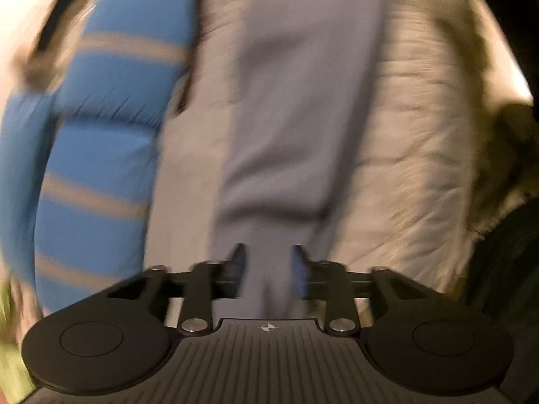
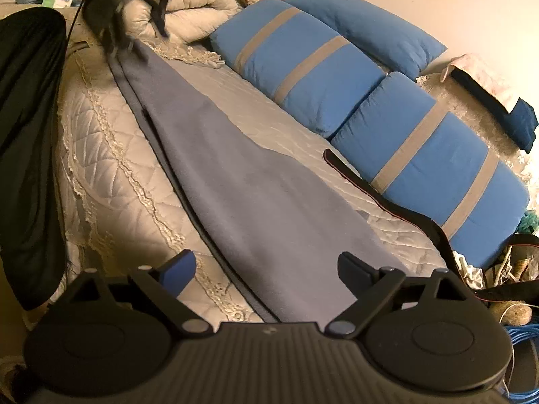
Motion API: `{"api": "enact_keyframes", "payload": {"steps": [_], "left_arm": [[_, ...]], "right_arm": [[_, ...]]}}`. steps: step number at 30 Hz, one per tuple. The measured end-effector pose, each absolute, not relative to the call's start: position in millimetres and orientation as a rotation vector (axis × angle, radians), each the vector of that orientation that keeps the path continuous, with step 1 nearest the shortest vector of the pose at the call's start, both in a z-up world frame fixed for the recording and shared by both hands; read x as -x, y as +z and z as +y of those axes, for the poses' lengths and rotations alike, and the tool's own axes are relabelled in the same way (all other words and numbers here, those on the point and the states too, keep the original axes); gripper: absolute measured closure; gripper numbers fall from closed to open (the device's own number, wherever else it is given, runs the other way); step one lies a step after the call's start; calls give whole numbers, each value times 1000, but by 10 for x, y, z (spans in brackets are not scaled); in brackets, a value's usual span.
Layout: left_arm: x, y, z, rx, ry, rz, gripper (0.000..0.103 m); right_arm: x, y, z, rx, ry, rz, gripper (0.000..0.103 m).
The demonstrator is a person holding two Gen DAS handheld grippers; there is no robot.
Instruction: Fold clothes
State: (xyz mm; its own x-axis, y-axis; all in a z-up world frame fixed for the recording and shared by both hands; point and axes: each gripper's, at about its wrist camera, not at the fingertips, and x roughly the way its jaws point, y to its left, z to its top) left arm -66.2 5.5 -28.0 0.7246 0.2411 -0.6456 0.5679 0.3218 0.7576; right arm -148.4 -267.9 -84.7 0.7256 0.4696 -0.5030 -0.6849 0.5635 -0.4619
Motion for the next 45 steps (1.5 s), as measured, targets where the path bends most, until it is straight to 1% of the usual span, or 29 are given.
{"api": "enact_keyframes", "payload": {"steps": [3, 8, 10, 12, 15, 18, 19, 20, 23, 31, 37, 38, 39, 45], "left_arm": [[550, 131, 545, -1071, -141, 776, 53], [399, 572, 1441, -665, -1, 852, 53], [399, 653, 1774, -491, 40, 870, 53], [432, 654, 2008, -408, 79, 864, 53], [500, 559, 2315, -255, 115, 893, 53], [609, 450, 2798, 181, 104, 877, 53], [658, 395, 2924, 288, 117, 857, 53], [705, 340, 3041, 389, 128, 836, 54], [792, 175, 3220, 560, 130, 802, 54], [886, -261, 3420, 897, 103, 722, 54], [991, -749, 3525, 1179, 100, 598, 53], [1006, -788, 3532, 1216, 96, 574, 51], [1008, -822, 3542, 1247, 87, 552, 46], [916, -859, 3541, 1284, 71, 502, 39]], "right_arm": [[1476, -859, -2651, 679, 696, 353, 6], [1509, -876, -2579, 679, 713, 352, 5], [1524, -881, -2550, 684, 719, 350, 5], [1536, -887, -2524, 691, 722, 348, 5], [1530, -891, -2495, 695, 723, 352, 5], [1535, -888, -2467, 705, 721, 348, 5], [1544, -885, -2457, 709, 722, 343, 5], [1554, -885, -2446, 715, 724, 339, 4], [1565, -889, -2409, 726, 729, 334, 4], [1598, -906, -2324, 729, 744, 331, 4], [1603, -914, -2290, 748, 749, 331, 4], [1600, -917, -2289, 752, 750, 330, 4], [1597, -918, -2286, 756, 750, 329, 4], [1607, -904, -2246, 751, 758, 329, 4]]}}
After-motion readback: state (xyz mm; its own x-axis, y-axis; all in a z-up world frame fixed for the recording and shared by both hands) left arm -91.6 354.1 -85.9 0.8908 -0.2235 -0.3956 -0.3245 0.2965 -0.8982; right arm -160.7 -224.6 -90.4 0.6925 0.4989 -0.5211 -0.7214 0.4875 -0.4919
